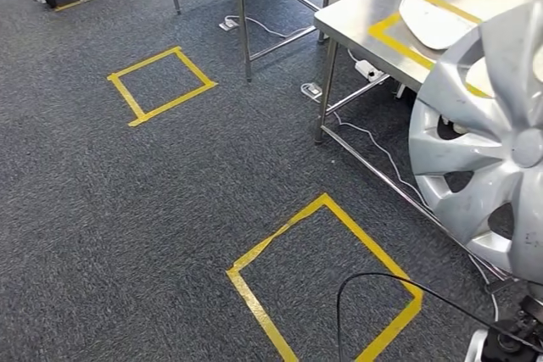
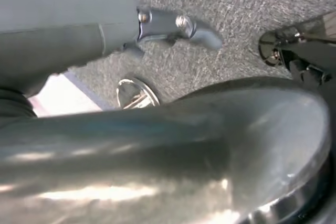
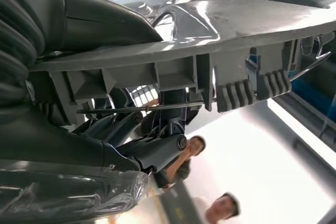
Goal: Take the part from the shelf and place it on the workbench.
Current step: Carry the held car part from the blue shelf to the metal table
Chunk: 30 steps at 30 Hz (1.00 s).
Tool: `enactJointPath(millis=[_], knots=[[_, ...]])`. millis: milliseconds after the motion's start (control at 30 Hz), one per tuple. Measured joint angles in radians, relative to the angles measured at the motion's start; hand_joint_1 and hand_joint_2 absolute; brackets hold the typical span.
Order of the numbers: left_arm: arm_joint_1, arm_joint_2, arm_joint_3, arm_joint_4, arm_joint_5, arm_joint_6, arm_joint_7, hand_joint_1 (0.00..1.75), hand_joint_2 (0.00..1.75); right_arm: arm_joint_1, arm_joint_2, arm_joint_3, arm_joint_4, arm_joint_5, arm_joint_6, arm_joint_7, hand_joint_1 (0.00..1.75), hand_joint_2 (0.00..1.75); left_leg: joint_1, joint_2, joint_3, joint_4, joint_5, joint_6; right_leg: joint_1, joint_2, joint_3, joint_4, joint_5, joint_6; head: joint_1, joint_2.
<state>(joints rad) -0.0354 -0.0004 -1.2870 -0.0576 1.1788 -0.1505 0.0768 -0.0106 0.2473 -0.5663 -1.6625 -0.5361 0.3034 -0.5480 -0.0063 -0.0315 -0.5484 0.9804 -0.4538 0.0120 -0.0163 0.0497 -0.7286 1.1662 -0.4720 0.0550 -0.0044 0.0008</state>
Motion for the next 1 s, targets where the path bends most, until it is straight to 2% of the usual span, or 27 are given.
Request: enactJointPath(millis=[33, 67, 100, 133, 200, 233, 267, 300, 367, 467, 533, 567, 600, 667, 700, 733, 767, 800, 833, 867, 900, 933, 967, 1000], knots=[[0.003, 0.0, -0.001, 0.0, 0.003, -0.003, -0.002, 0.0, 0.0, 0.0, -0.005, 0.007, 0.0, 0.04, 0.022, -0.014, 1.75, 1.75, -0.001, 0.011, 0.0, 0.0, 0.0, 0.001, 0.001, -0.023, -0.025, 0.066, -0.035, 0.003, 0.001, 0.0], [0.005, 0.0, -0.002, 0.0, 0.005, -0.005, -0.003, 0.0, 0.0, 0.0, -0.01, 0.015, 0.0, 0.078, 0.042, -0.024, 1.75, 1.75, -0.002, 0.022, 0.0, 0.0, 0.0, 0.001, 0.001, -0.034, -0.042, 0.119, -0.058, 0.006, 0.001, 0.0], [0.006, 0.0, -0.002, 0.0, 0.006, -0.008, -0.005, 0.0, 0.0, 0.001, -0.015, 0.022, 0.0, 0.11, 0.055, -0.031, 1.75, 1.75, -0.002, 0.031, 0.0, 0.0, 0.0, 0.001, 0.001, -0.039, -0.045, 0.143, -0.064, 0.008, 0.001, 0.0], [0.006, -0.001, -0.003, 0.0, 0.007, -0.011, -0.007, 0.0, 0.0, 0.003, -0.02, 0.03, 0.0, 0.14, 0.063, -0.037, 1.75, 1.75, -0.001, 0.037, 0.0, 0.001, 0.0, 0.001, 0.0, -0.042, -0.028, 0.128, -0.053, 0.011, 0.002, 0.0], [0.005, -0.001, -0.003, 0.0, 0.011, -0.013, -0.011, 0.0, 0.0, 0.007, -0.029, 0.043, 0.0, 0.176, 0.066, -0.046, 1.75, 1.75, 0.001, 0.043, 0.0, 0.004, -0.002, -0.004, -0.004, -0.048, 0.054, 0.004, -0.007, 0.016, 0.002, 0.0], [0.005, -0.001, -0.003, 0.0, 0.014, -0.013, -0.012, 0.0, 0.0, 0.008, -0.032, 0.048, 0.0, 0.181, 0.066, -0.049, 1.75, 1.75, 0.001, 0.044, -0.001, 0.008, -0.004, -0.009, -0.004, -0.05, 0.093, -0.057, 0.009, 0.014, 0.002, 0.0], [0.004, 0.0, -0.003, 0.0, 0.016, -0.013, -0.013, 0.0, 0.0, 0.009, -0.033, 0.05, -0.001, 0.176, 0.067, -0.052, 1.75, 1.75, -0.001, 0.043, -0.002, 0.012, -0.005, -0.013, -0.004, -0.051, 0.119, -0.099, 0.017, 0.01, 0.001, 0.0], [0.005, 0.001, -0.003, 0.0, 0.018, -0.013, -0.014, 0.0, 0.0, 0.008, -0.034, 0.052, -0.002, 0.162, 0.07, -0.051, 1.75, 1.75, -0.003, 0.043, -0.003, 0.015, -0.006, -0.015, -0.004, -0.051, 0.13, -0.119, 0.018, 0.005, 0.0, 0.0], [0.006, 0.003, -0.003, 0.0, 0.02, -0.013, -0.015, 0.0, 0.0, 0.008, -0.034, 0.053, -0.003, 0.117, 0.084, -0.039, 1.75, 1.75, -0.005, 0.042, -0.006, 0.016, -0.004, -0.006, -0.004, -0.048, 0.129, -0.121, 0.022, -0.003, -0.001, 0.0], [0.006, 0.005, -0.004, 0.0, 0.023, -0.013, -0.015, 0.0, 0.0, 0.004, -0.035, 0.053, -0.003, 0.061, 0.1, -0.016, 1.75, 1.75, -0.009, 0.042, -0.006, 0.006, 0.006, 0.006, -0.012, -0.04, 0.128, -0.137, 0.035, 0.002, -0.001, 0.0], [0.005, 0.006, -0.005, 0.001, 0.025, -0.013, -0.015, 0.0, 0.0, 0.002, -0.036, 0.052, -0.002, 0.046, 0.104, -0.007, 1.75, 1.75, -0.007, 0.045, 0.023, -0.058, 0.037, 0.018, -0.012, -0.036, 0.13, -0.156, 0.046, 0.005, -0.003, 0.0], [0.005, 0.006, -0.006, 0.001, 0.026, -0.013, -0.015, 0.0, 0.0, 0.001, -0.037, 0.052, -0.001, 0.041, 0.105, -0.004, 1.75, 1.75, -0.005, 0.05, 0.041, -0.096, 0.055, 0.024, -0.01, -0.036, 0.124, -0.151, 0.042, 0.006, -0.004, 0.0], [0.005, 0.006, -0.007, 0.001, 0.028, -0.013, -0.015, 0.0, 0.0, 0.001, -0.038, 0.052, 0.0, 0.037, 0.105, -0.001, 1.75, 1.75, 0.0, 0.057, 0.058, -0.127, 0.068, 0.026, -0.008, -0.037, 0.108, -0.125, 0.027, 0.007, -0.003, 0.0], [0.003, 0.006, -0.008, 0.001, 0.034, -0.012, -0.015, 0.0, 0.0, 0.0, -0.04, 0.051, 0.003, 0.041, 0.091, 0.002, 1.75, 1.75, 0.005, 0.07, 0.068, -0.139, 0.07, 0.014, -0.013, -0.039, 0.053, -0.022, -0.018, 0.018, -0.002, 0.0], [0.002, 0.005, -0.009, 0.001, 0.037, -0.012, -0.015, 0.0, 0.0, 0.002, -0.041, 0.051, 0.004, 0.05, 0.076, 0.005, 1.75, 1.75, 0.01, 0.075, 0.068, -0.135, 0.067, 0.005, -0.018, -0.039, 0.028, 0.025, -0.032, 0.027, -0.002, 0.0], [0.002, 0.003, -0.009, 0.001, 0.039, -0.012, -0.015, 0.0, 0.0, 0.006, -0.042, 0.051, 0.006, 0.061, 0.058, 0.009, 1.75, 1.75, 0.016, 0.077, 0.067, -0.128, 0.061, -0.006, -0.024, -0.041, 0.017, 0.047, -0.031, 0.037, -0.002, 0.0], [0.002, 0.001, -0.009, 0.001, 0.04, -0.011, -0.015, 0.0, 0.0, 0.01, -0.044, 0.051, 0.009, 0.072, 0.041, 0.013, 1.75, 1.75, 0.024, 0.078, 0.065, -0.116, 0.054, -0.019, -0.031, -0.043, 0.025, 0.032, -0.014, 0.049, -0.002, 0.0], [0.002, -0.001, -0.009, 0.001, 0.041, -0.01, -0.015, 0.0, 0.0, 0.013, -0.045, 0.052, 0.012, 0.08, 0.027, 0.017, 1.75, 1.75, 0.035, 0.079, 0.059, -0.098, 0.044, -0.034, -0.041, -0.048, 0.051, -0.016, 0.012, 0.063, 0.0, 0.0], [0.002, 0.001, -0.009, 0.002, 0.041, -0.009, -0.015, 0.0, 0.0, 0.014, -0.046, 0.052, 0.016, 0.085, 0.017, 0.021, 1.75, 1.75, 0.043, 0.078, 0.05, -0.073, 0.031, -0.05, -0.048, -0.051, 0.072, -0.053, 0.026, 0.08, 0.002, 0.0], [0.002, 0.004, -0.009, 0.004, 0.042, -0.007, -0.015, 0.0, 0.0, 0.014, -0.047, 0.054, 0.021, 0.088, 0.011, 0.022, 1.75, 1.75, 0.049, 0.077, 0.037, -0.041, 0.015, -0.066, -0.053, -0.052, 0.088, -0.081, 0.032, 0.088, 0.01, 0.0], [0.003, 0.009, -0.009, 0.007, 0.042, -0.006, -0.015, 0.0, 0.0, 0.015, -0.049, 0.055, 0.026, 0.089, 0.007, 0.023, 1.75, 1.75, 0.052, 0.076, 0.024, -0.013, 0.0, -0.079, -0.055, -0.051, 0.092, -0.086, 0.026, 0.081, 0.015, 0.0], [0.003, 0.012, -0.009, 0.009, 0.042, -0.005, -0.015, 0.0, 0.0, 0.017, -0.049, 0.056, 0.029, 0.091, 0.004, 0.023, 1.75, 1.75, 0.051, 0.074, 0.014, 0.008, -0.012, -0.09, -0.055, -0.047, 0.084, -0.069, 0.014, 0.067, 0.017, 0.0], [0.005, 0.014, -0.009, 0.012, 0.042, -0.005, -0.015, 0.0, 0.0, 0.018, -0.05, 0.058, 0.032, 0.092, 0.002, 0.024, 1.75, 1.75, 0.052, 0.074, 0.008, 0.02, -0.021, -0.098, -0.057, -0.044, 0.079, -0.062, 0.011, 0.048, 0.017, 0.0], [0.006, 0.015, -0.009, 0.013, 0.042, -0.005, -0.015, 0.0, 0.0, 0.019, -0.05, 0.059, 0.034, 0.093, 0.001, 0.024, 1.75, 1.75, 0.052, 0.073, 0.006, 0.023, -0.025, -0.104, -0.058, -0.041, 0.073, -0.053, 0.008, 0.033, 0.011, 0.0]])
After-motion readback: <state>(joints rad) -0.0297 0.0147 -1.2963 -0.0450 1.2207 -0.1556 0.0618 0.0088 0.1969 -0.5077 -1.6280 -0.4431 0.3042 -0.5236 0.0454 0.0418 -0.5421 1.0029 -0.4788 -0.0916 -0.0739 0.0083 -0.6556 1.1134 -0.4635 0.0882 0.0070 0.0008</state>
